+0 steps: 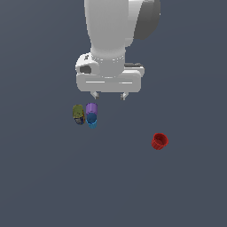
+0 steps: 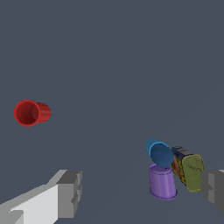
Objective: Pick up a designated object from a clutter of objects.
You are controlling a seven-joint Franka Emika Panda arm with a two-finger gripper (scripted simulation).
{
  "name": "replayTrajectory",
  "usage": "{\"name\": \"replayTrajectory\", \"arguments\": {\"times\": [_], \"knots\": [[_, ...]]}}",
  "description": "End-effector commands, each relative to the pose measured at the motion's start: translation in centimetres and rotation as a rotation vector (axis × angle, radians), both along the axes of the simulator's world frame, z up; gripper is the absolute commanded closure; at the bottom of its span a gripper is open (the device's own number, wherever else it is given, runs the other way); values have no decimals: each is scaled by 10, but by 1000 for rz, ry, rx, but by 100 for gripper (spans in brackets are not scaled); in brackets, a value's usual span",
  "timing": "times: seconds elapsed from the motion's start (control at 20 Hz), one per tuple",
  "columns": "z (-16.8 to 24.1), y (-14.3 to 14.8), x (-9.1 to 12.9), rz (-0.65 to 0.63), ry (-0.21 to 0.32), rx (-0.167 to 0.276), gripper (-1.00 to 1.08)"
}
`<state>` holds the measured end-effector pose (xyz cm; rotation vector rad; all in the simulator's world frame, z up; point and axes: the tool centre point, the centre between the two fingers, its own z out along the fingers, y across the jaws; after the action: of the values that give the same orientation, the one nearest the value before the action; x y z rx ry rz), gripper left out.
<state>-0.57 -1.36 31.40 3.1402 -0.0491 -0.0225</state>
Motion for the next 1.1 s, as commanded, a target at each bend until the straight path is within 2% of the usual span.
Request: {"name": "replayTrajectory", "arguments": {"times": [0.0,0.45,1.05], "knots": [[0,0,0,0,0,0,-92],[13,-19,6,15,-34,-23,-92],[-4,-27,4,-23,-32,-18,-92]]}}
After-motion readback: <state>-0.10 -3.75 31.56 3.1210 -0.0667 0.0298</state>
